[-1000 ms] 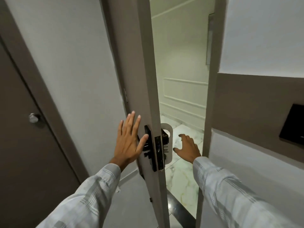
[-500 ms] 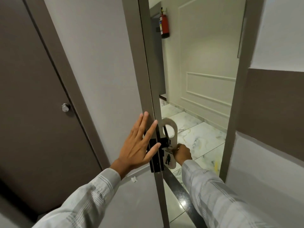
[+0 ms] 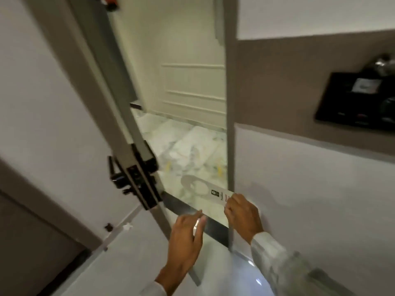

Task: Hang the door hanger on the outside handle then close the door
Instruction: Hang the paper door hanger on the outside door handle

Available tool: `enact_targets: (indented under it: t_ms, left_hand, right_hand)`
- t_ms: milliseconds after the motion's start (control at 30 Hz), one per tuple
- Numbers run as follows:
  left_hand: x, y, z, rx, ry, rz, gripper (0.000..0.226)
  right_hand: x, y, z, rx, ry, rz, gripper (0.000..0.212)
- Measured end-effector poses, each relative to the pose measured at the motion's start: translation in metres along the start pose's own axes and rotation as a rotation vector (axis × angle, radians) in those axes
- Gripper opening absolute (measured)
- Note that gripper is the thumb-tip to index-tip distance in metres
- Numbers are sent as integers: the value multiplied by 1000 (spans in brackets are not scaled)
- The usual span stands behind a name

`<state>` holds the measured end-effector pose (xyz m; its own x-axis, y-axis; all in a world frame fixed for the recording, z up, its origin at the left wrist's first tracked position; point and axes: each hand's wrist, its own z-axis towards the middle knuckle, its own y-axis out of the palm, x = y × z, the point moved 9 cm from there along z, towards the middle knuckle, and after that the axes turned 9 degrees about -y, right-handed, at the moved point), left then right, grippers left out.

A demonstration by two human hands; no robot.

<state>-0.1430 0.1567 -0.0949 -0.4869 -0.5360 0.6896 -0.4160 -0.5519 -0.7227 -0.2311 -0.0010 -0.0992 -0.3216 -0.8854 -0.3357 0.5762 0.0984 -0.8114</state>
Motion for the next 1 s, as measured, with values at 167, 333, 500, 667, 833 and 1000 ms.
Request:
enact_targets:
  t_ms: [167, 333, 500, 667, 833, 1000]
  left_hand:
    - [26, 157, -28, -542, -274, -428, 24]
    - [105, 274, -94, -860, -201, -307, 33]
    - [214, 349, -178, -1125, 124, -202, 23]
    - [316, 434, -294, -1286, 234, -243, 28]
    - [343, 498, -427, -1457, 368, -73, 54]
    - [379, 547, -493, -1406, 474, 36, 40]
  right_hand:
    - [52, -40, -147, -213, 55, -341, 30]
    - [122, -114, -290, -157, 504, -260, 20]
    - [202, -194, -447, 36, 1215, 43, 41]
    - [233, -266, -572, 421, 1409, 297, 19]
    - [240, -330, -684, 999, 1593, 374, 6]
    - [267, -381, -752, 968, 1751, 114, 18]
